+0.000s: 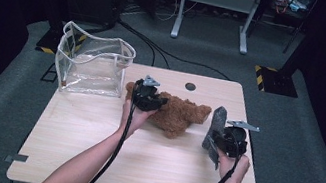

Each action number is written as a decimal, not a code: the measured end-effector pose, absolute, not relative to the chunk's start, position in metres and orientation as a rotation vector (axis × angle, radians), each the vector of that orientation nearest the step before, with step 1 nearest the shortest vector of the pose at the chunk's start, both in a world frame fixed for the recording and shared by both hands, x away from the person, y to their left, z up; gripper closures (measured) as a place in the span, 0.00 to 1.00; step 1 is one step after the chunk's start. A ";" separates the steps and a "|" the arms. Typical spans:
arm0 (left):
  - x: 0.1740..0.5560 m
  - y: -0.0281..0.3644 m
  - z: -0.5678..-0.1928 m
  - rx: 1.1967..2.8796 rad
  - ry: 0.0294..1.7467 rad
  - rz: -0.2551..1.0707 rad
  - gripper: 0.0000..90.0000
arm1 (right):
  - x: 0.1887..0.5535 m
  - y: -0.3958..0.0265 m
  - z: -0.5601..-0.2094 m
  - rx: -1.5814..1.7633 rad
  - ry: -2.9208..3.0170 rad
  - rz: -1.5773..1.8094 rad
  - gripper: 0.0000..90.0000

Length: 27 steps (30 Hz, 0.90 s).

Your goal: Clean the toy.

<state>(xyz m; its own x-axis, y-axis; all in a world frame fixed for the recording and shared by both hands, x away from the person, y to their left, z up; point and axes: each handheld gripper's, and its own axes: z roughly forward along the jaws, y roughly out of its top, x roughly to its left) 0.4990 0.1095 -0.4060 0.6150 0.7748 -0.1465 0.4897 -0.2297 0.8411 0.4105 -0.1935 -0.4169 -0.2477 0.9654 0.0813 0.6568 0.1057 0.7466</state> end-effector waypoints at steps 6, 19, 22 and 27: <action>0.501 0.108 -0.407 1.882 1.012 0.374 0.81 | 0.412 -0.149 -0.391 1.470 2.021 1.038 0.81; 0.498 0.106 -0.411 1.905 0.995 0.345 0.80 | 0.466 -0.090 -0.424 1.466 2.148 0.931 0.81; 0.496 0.103 -0.412 1.901 0.999 0.325 0.80 | 0.474 -0.099 -0.427 1.492 2.125 0.909 0.82; 0.492 0.095 -0.412 1.888 0.996 0.302 0.80 | 0.488 -0.113 -0.432 1.516 2.094 0.867 0.82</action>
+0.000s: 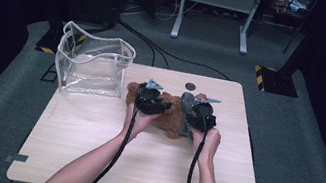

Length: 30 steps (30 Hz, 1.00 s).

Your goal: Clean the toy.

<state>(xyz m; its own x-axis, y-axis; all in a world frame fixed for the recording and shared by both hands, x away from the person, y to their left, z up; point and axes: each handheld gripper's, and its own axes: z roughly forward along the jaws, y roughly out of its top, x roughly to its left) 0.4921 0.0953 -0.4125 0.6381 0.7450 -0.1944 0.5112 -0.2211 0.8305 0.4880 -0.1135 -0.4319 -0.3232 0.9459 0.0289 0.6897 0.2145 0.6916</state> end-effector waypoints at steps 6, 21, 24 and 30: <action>0.491 0.093 -0.413 1.866 1.026 0.262 0.80 | 0.493 -0.117 -0.434 1.527 2.081 0.860 0.82; 0.497 0.102 -0.413 1.878 1.034 0.303 0.79 | 0.467 -0.091 -0.401 1.431 2.101 1.052 0.81; 0.496 0.104 -0.414 1.871 1.038 0.297 0.79 | 0.470 -0.076 -0.401 1.420 2.147 1.039 0.81; 0.497 0.110 -0.415 1.877 1.030 0.302 0.80 | 0.485 -0.071 -0.413 1.435 2.168 0.986 0.82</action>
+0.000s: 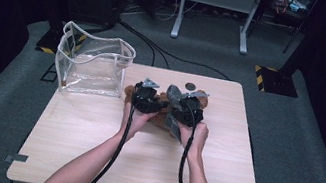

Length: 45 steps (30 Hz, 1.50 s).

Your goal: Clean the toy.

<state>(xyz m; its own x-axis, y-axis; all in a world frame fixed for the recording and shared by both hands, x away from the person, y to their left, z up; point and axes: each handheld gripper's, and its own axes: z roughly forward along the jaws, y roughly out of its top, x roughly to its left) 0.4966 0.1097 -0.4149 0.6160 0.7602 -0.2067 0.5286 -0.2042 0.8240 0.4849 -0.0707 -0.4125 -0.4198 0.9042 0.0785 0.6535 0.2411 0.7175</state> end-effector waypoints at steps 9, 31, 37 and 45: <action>0.497 0.116 -0.416 1.881 1.026 0.311 0.79 | 0.497 -0.112 -0.420 1.536 2.064 0.841 0.82; 0.499 0.117 -0.417 1.898 1.015 0.294 0.79 | 0.492 -0.077 -0.406 1.392 2.205 0.905 0.82; 0.499 0.119 -0.416 1.898 1.017 0.291 0.79 | 0.503 -0.104 -0.413 1.479 2.128 0.830 0.82; 0.500 0.118 -0.416 1.896 1.017 0.291 0.79 | 0.501 -0.131 -0.413 1.575 2.042 0.826 0.81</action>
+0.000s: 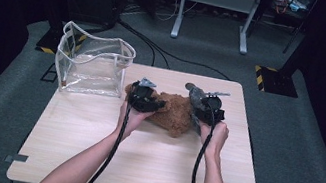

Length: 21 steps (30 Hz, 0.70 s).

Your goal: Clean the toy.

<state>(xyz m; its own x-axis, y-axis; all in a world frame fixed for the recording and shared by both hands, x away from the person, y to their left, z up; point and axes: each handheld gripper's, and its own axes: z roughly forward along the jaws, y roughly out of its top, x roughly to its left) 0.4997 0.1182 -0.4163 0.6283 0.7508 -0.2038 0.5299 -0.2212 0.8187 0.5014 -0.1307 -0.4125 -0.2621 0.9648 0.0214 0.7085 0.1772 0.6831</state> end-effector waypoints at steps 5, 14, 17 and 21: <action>0.501 0.118 -0.415 1.900 1.010 0.297 0.78 | 0.480 -0.119 -0.398 1.514 2.056 0.950 0.81; 0.503 0.123 -0.407 1.888 1.022 0.335 0.48 | 0.466 -0.080 -0.421 1.445 2.181 0.982 0.82; 0.503 0.130 -0.405 1.872 1.026 0.352 0.41 | 0.472 -0.089 -0.428 1.474 2.159 0.994 0.82; 0.503 0.138 -0.405 1.870 1.021 0.372 0.34 | 0.478 -0.096 -0.428 1.489 2.126 0.959 0.82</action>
